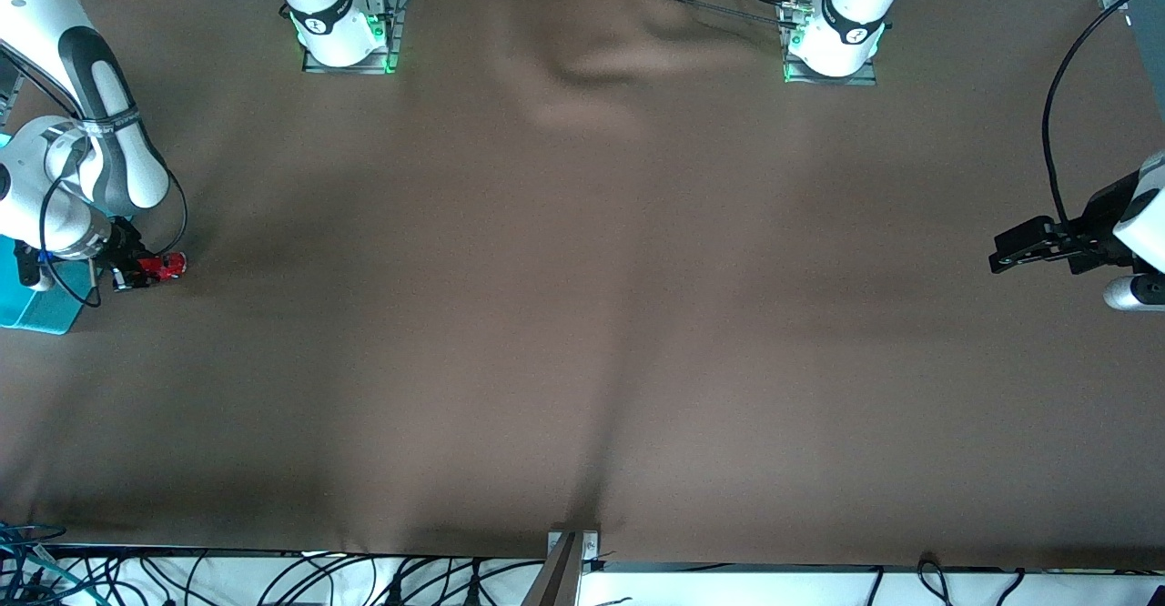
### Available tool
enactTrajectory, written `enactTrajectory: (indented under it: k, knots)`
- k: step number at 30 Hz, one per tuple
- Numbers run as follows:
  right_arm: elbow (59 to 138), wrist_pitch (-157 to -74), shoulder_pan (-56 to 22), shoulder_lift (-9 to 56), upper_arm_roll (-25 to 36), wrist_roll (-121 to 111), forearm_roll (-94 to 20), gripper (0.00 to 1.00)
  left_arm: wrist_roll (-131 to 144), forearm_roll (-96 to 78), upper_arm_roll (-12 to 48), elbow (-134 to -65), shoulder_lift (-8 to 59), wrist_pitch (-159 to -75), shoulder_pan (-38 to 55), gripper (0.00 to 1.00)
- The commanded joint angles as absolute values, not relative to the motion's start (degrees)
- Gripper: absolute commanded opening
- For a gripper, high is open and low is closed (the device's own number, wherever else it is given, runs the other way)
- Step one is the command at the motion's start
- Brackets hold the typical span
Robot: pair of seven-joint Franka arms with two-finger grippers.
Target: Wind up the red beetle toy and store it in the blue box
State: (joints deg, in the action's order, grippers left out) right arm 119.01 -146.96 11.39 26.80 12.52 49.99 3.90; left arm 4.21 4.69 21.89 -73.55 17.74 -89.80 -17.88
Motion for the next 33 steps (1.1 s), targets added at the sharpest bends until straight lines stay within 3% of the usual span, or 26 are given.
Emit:
enactTrajectory:
  k: [1, 17, 33]
  knots:
    - [119.00, -140.98, 11.34, 22.77, 10.38, 50.19, 6.50, 0.00, 2.99, 4.13, 21.97, -72.42, 18.19, -89.21, -18.11, 1.00]
    - [114.00, -127.54, 11.34, 20.30, 4.05, 45.71, 20.47, 0.00, 2.99, 4.13, 21.97, -72.51, 18.19, -89.21, -18.11, 1.00]
    - [109.16, -121.55, 11.34, 18.54, 6.24, 26.02, 21.01, 0.00, 2.99, 4.13, 21.97, -72.51, 18.28, -89.21, -18.11, 1.00]
